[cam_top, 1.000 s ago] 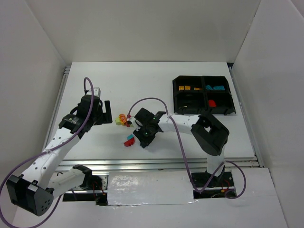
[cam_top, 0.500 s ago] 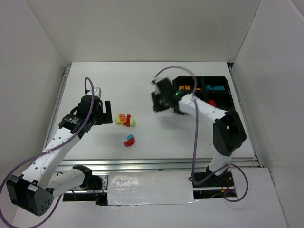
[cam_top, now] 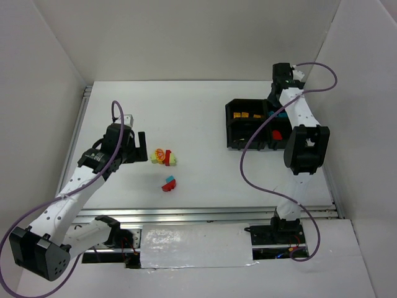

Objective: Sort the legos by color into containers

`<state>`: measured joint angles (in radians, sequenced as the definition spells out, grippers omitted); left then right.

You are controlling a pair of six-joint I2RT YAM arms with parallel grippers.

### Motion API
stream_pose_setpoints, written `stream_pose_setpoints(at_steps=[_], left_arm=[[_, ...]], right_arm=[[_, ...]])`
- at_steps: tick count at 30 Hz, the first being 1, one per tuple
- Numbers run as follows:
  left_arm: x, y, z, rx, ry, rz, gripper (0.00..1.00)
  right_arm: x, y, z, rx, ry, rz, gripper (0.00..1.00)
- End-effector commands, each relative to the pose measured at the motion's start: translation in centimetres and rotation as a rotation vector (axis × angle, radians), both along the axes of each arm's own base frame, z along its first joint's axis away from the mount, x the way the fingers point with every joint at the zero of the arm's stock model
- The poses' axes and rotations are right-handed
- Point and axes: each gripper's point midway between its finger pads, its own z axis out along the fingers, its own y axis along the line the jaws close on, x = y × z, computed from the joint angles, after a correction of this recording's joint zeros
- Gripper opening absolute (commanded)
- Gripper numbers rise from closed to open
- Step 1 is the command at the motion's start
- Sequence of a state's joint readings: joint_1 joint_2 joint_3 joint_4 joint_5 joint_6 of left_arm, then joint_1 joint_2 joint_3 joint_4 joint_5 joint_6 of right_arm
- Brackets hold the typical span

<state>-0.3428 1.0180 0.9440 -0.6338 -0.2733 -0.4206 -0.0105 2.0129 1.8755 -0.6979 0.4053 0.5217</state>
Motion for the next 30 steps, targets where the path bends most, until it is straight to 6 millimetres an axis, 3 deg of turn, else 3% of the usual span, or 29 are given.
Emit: stream_pose_setpoints(at_steps=[1,2,4,9,10,11,12,16,19,20,22,23,24,25,26,27,29,30], left_arm=[[0.8,-0.4,0.9,-0.013,-0.032,-0.018,0.99],[0.7,-0.4,0.8,-0.012,-0.029,-0.018,1.0],[0.8,-0.4,0.9,-0.013,-0.034,-0.021,1.0],[0.8,-0.8,0.5,-0.017,-0.018,-0.04,0.99],[0.8,-0.9,0.3,-0.017,-0.012,-0.042,1.0],[0.9,-0.9,0.3,-0.017,-0.009,-0.042,0.99],[0.9,-0.9,0.1,-0.015,-0.005,-0.042,0.99],[0.9,-0.8,0.1,-0.011,-0.003,-0.039,0.99],[0.9,-0.7,0.1,-0.011,-0.007,-0.032,0.99],[0.9,-0.7,0.2,-0.015,-0.01,-0.027,1.0],[0.9,-0.4,0.6,-0.014,-0.023,-0.011,1.0],[0.8,-0.1,0.7,-0.018,-0.026,0.024,1.0],[0.9,1.2,1.6,0.005,-0.058,0.094,0.99],[0.9,1.9,1.9,-0.005,-0.073,0.154,1.0],[0.6,3.2,2.1,0.003,-0.078,0.22,0.99],[0.4,4.8,3.1,0.025,-0.117,0.304,1.0],[-0.2,6.7,3.7,0.022,-0.144,0.426,0.99],[-1.1,7.5,4.1,0.035,-0.149,0.467,1.0]], right_arm=[[0.5,-3.4,0.5,-0.008,-0.006,-0.094,0.0],[0.6,-3.9,-0.6,-0.015,0.019,-0.097,0.0],[1.0,-4.7,-0.8,-0.03,0.026,-0.105,0.0],[1.5,-6.1,-1.5,-0.045,0.036,-0.091,0.16],[1.5,-6.0,-1.7,-0.037,0.038,-0.087,0.24],[1.7,-6.1,-1.8,-0.03,0.037,-0.08,0.55],[1.7,-6.0,-1.7,-0.026,0.035,-0.078,0.68],[2.3,-5.5,0.1,-0.007,-0.006,-0.056,0.97],[2.0,-4.5,2.7,-0.009,-0.048,-0.061,1.0],[1.1,-4.3,4.9,-0.044,-0.062,-0.077,1.0],[0.5,1.1,7.1,-0.063,-0.081,0.026,1.0],[-1.0,3.9,8.3,-0.056,-0.104,0.089,1.0],[-2.0,9.9,8.8,-0.053,-0.119,0.224,1.0],[-3.7,12.7,10.6,-0.045,-0.169,0.298,1.0],[-4.9,16.7,7.9,-0.002,-0.139,0.432,1.0],[-7.1,22.0,7.2,0.026,-0.134,0.571,1.0],[-10.8,28.5,4.4,0.113,-0.129,0.807,1.0],[-12.4,30.6,3.5,0.133,-0.12,0.869,1.0]])
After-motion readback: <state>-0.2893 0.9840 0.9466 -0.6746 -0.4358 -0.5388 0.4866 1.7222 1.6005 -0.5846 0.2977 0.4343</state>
